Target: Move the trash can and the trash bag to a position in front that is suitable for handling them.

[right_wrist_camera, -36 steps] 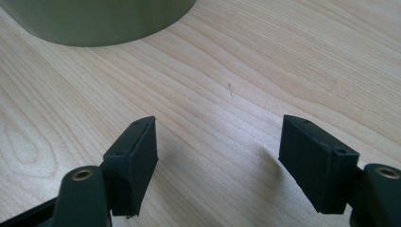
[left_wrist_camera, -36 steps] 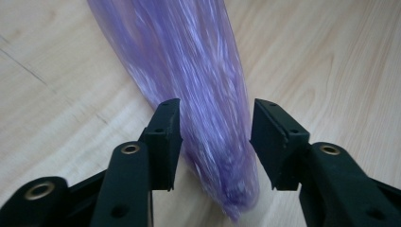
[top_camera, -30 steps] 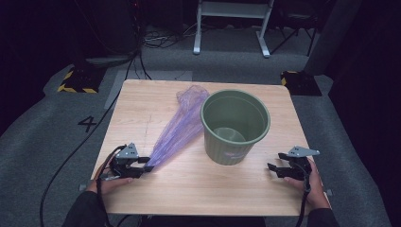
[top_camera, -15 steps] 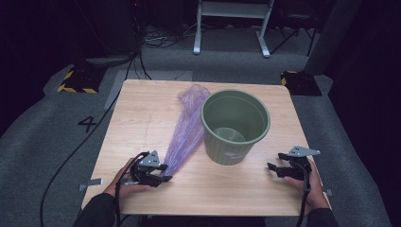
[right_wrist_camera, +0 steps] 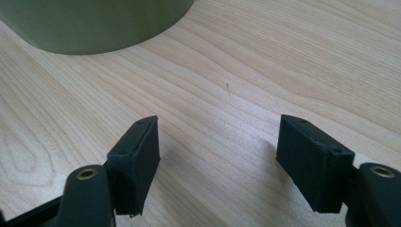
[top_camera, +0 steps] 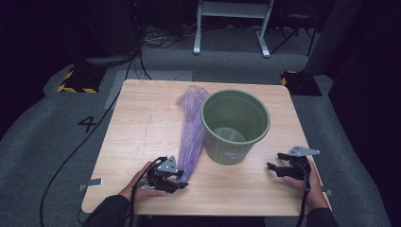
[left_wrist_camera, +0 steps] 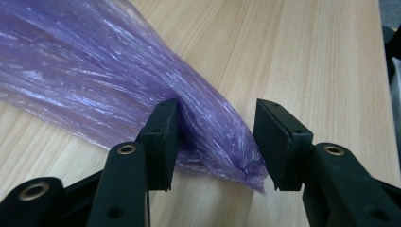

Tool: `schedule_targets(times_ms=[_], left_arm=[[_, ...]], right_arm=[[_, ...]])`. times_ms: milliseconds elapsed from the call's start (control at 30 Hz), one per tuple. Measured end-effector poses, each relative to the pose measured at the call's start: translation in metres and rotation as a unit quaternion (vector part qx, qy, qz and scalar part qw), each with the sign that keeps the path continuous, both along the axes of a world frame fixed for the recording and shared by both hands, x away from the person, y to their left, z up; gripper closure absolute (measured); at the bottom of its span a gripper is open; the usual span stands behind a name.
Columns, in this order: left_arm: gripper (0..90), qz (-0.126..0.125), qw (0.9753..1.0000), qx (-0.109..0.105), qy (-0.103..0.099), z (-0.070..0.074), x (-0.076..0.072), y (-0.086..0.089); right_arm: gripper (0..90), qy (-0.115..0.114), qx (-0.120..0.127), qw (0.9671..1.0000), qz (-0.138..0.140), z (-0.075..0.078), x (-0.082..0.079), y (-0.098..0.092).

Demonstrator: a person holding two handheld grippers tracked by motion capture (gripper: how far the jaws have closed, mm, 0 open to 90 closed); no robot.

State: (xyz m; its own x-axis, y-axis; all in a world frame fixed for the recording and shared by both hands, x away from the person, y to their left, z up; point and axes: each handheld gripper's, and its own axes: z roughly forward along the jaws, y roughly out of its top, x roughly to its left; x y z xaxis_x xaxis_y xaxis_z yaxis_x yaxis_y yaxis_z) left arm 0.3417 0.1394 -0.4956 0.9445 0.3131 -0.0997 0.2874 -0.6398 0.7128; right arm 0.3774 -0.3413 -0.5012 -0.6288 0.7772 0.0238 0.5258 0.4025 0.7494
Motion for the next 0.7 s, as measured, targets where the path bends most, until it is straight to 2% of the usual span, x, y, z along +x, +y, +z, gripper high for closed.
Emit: schedule_targets(times_ms=[167, 233, 333, 467, 533, 700], left_arm=[[49.0, -0.015, 0.9998, -0.012, 0.004, 0.002, 0.0, -0.013], [44.0, -0.024, 0.9996, -0.016, 0.006, 0.005, -0.001, -0.02], [37.5, -0.034, 0.9992, -0.023, -0.003, 0.01, -0.005, -0.025], [30.6, -0.025, 0.9987, -0.043, -0.009, 0.017, -0.008, -0.024], [22.4, -0.013, 0.9987, -0.046, -0.016, 0.02, -0.01, -0.023], [16.6, 0.005, 0.998, -0.056, -0.029, 0.028, -0.013, -0.018]], right_arm=[[31.1, 0.001, 0.002, 1.0, 0.0, 0.0, 0.0, 0.0], [31.0, 0.001, 0.003, 1.0, 0.001, 0.0, 0.0, 0.0], [31.0, 0.002, 0.004, 1.0, 0.001, 0.0, 0.0, -0.001], [31.0, 0.001, 0.006, 1.0, 0.002, 0.0, 0.0, -0.001], [31.0, 0.001, 0.006, 1.0, 0.001, 0.0, 0.0, -0.001], [31.0, 0.001, 0.006, 1.0, 0.0, 0.0, 0.0, -0.001]])
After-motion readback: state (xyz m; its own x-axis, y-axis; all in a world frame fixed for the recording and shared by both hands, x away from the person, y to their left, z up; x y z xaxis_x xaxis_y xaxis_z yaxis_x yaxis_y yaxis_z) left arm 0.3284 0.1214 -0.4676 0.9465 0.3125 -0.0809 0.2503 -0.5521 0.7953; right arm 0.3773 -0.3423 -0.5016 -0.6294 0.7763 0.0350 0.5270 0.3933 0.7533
